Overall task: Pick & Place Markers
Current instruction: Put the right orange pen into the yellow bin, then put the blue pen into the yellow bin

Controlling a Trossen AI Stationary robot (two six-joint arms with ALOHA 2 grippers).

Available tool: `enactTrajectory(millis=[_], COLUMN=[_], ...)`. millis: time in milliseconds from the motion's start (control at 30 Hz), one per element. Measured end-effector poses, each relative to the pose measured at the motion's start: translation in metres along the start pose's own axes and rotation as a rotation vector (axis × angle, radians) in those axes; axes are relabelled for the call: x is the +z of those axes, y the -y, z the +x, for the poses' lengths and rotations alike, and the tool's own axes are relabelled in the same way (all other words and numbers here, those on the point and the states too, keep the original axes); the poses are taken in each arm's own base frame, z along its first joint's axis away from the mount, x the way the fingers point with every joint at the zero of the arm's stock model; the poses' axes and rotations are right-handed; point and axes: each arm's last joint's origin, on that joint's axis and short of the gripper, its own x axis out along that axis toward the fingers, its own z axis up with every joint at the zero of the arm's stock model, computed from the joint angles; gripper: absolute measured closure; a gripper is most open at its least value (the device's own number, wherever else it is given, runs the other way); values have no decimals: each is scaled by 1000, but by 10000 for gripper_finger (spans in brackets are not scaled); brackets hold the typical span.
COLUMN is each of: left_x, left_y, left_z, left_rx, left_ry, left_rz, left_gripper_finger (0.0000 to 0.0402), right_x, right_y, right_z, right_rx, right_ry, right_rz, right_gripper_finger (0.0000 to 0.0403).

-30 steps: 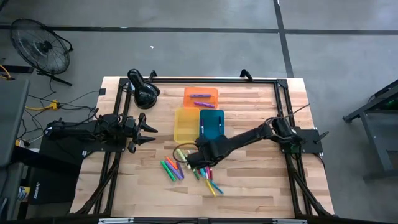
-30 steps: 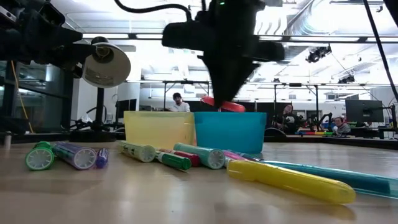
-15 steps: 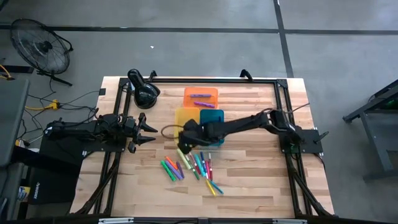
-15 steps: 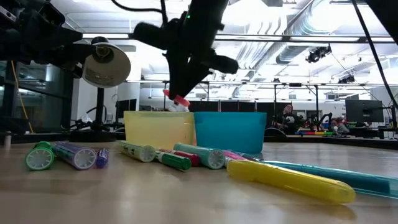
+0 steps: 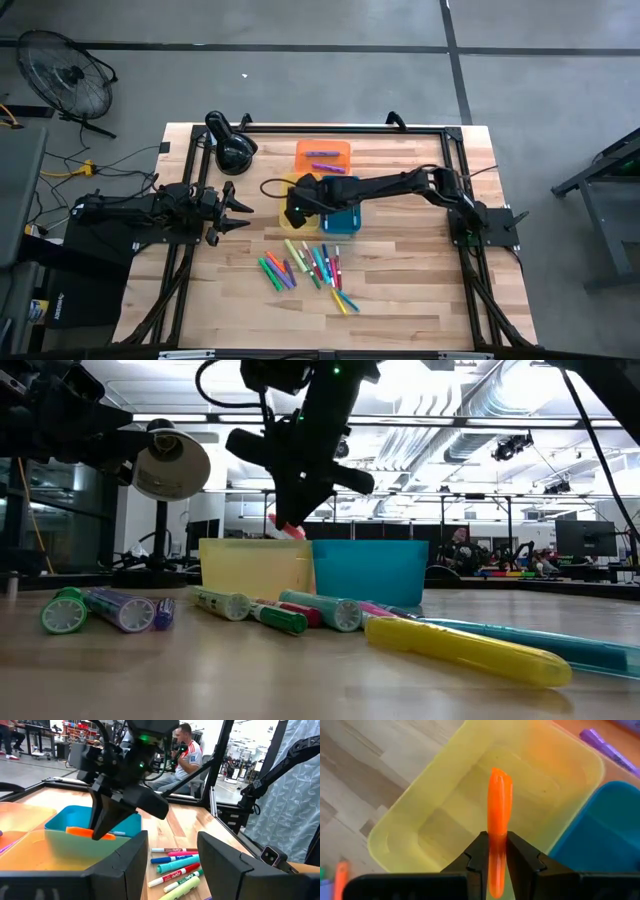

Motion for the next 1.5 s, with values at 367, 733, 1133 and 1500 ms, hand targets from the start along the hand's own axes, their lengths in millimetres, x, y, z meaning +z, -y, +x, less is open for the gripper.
enactTrajectory(millis=[367, 733, 1133, 1500], left_x=[0, 0, 0, 0], left_y=[0, 0, 0, 0], left_z=[0, 0, 0, 0], left_rx=[0, 0, 0, 0], left_ry=[0, 0, 0, 0], left_rz=[0, 0, 0, 0], left_gripper_finger=[232, 232, 232, 232], right_x=[0, -14, -61, -104], right_y=[0, -5, -19, -34], right_z=[1, -4, -38, -71], right_rx=[-7, -55, -104, -56], right_ry=[8, 10, -85, -184], right_rz=[-15, -82, -179, -224], right_gripper_finger=[334, 287, 284, 284])
